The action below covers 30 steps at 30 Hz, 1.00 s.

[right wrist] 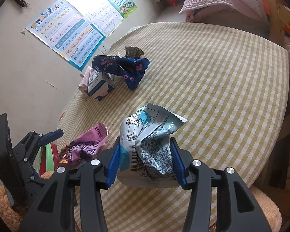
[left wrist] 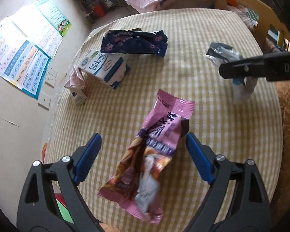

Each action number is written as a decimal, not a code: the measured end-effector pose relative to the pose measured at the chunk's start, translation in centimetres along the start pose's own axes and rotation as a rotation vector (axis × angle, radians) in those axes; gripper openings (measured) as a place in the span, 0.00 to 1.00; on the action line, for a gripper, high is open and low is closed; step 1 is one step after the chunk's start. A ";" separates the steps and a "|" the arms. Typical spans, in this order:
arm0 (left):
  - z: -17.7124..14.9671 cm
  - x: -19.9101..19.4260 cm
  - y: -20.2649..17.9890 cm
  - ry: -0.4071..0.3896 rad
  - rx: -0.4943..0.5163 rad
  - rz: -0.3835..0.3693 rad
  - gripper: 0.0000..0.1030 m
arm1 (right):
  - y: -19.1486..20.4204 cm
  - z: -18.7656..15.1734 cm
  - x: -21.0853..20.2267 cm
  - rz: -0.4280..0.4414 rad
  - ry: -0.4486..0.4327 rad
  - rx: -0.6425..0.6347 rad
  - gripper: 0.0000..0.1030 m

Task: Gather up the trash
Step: 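Grasp the pink snack wrapper with left tool while right tool holds foil packet, then carry pink wrapper and foil packet over the red bin and open both tools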

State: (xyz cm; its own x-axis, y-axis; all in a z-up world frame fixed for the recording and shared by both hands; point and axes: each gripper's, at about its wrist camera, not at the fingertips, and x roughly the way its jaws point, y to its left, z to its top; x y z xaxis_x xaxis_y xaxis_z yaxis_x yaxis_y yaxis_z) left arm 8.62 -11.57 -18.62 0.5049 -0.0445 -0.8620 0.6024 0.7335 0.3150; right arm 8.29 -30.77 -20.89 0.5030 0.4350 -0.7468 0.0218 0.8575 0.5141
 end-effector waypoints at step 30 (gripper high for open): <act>-2.0 -2.5 3.4 0.018 -0.414 -0.132 0.28 | 1.4 -0.2 1.0 -0.083 0.029 -0.059 0.46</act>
State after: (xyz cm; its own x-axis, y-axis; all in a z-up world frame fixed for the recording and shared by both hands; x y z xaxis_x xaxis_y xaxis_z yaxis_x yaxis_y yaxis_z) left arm 8.15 -7.61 -16.15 0.4268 -0.1473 -0.8923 0.3604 0.9326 0.0184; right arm 8.71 -29.06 -21.00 0.4760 0.3692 -0.7982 0.0107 0.9051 0.4250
